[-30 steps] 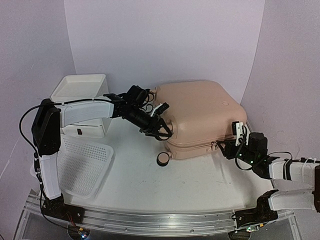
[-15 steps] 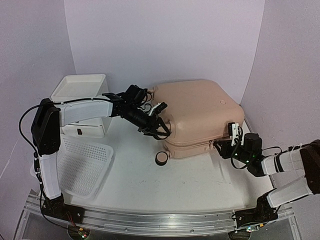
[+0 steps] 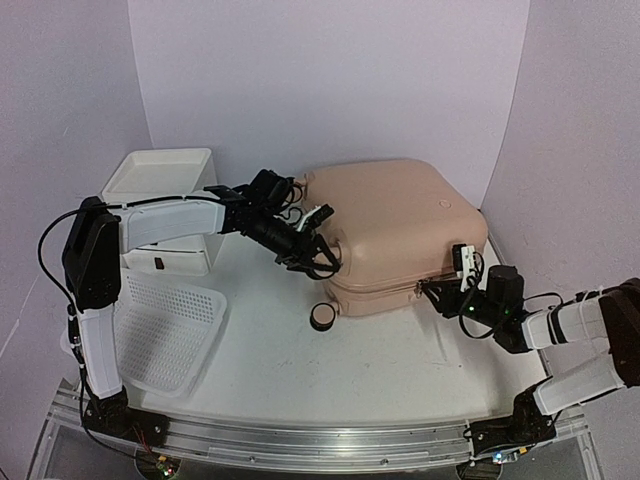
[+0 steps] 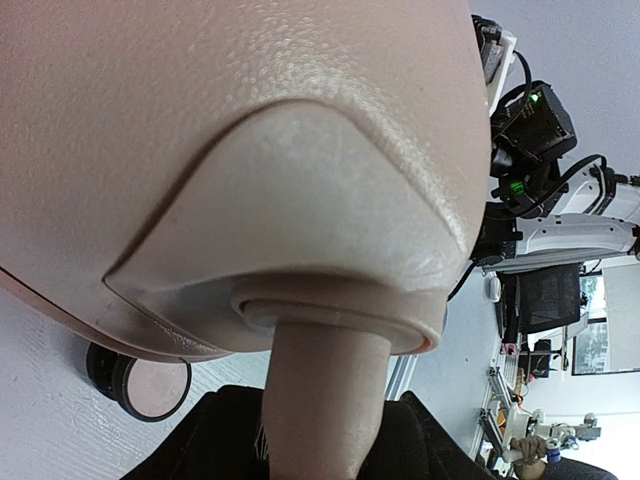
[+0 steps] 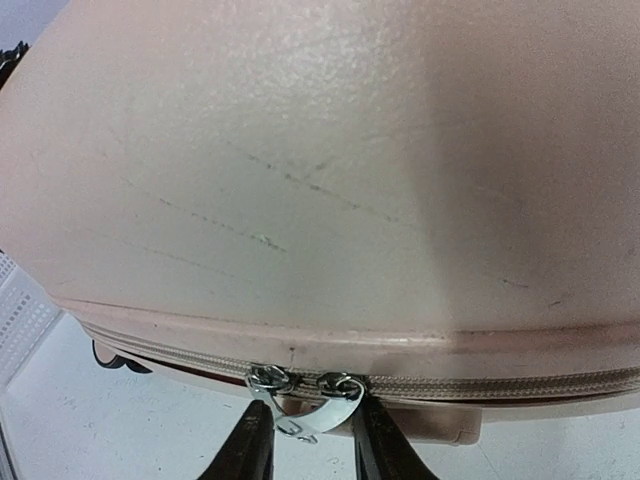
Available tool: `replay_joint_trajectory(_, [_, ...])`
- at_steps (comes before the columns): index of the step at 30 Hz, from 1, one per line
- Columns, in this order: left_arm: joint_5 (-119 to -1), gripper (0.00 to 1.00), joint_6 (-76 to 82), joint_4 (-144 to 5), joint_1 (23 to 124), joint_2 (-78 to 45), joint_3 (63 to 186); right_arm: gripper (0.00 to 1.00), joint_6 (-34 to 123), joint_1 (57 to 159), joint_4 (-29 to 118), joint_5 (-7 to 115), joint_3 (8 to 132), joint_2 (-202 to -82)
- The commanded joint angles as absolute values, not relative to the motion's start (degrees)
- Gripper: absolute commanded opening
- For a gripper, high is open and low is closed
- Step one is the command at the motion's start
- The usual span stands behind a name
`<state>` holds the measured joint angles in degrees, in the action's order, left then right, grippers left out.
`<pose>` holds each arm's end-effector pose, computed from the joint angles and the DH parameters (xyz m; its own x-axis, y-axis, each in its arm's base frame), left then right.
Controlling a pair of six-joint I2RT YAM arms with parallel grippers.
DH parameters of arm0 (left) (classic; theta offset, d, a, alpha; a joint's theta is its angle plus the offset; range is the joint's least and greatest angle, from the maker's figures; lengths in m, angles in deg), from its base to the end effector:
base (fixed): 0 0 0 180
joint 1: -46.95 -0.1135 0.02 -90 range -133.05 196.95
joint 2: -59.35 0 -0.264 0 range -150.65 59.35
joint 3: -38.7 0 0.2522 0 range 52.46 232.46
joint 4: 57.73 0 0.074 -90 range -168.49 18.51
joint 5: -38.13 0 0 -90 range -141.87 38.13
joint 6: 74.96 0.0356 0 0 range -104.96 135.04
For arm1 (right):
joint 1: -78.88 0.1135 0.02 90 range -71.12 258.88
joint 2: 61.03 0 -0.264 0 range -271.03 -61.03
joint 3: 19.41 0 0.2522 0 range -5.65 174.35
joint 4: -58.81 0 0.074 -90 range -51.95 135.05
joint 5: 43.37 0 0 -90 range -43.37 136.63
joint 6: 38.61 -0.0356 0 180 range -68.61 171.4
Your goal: Open, take out, and arrange the luggage
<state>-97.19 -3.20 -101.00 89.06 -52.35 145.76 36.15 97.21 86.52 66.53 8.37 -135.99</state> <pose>0.3060 -0.3107 0.2649 -0.7811 0.4094 -0.4715 0.6113 0.3476 -0.7110 0.2091 0.0820 0.1476 -0.4631 0.1070 -0.8798 -0.4961 0.7914 0.3573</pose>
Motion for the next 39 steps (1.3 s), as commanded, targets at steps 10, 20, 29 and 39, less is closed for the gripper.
replay_joint_trajectory(10, [-92.99, 0.1, -10.25, -102.76, 87.38, -46.21, 148.75, 0.25, 28.66, 97.59, 91.35, 58.2, 11.11, -137.69])
replay_joint_trajectory(20, [-92.7, 0.1, -10.01, -102.69, 87.38, -45.99, 148.55, 0.08, 26.23, 97.59, 90.79, 54.6, 9.75, -137.11])
replay_joint_trajectory(29, [-90.69, 0.09, -9.41, -102.69, 87.38, -45.07, 147.66, 0.0, 37.69, 97.59, 61.84, 49.1, 15.04, -129.55])
replay_joint_trajectory(39, [-90.76, 0.09, -9.22, -102.69, 87.41, -44.96, 147.37, 0.27, 41.5, 97.01, 63.9, 55.98, 11.37, -122.35])
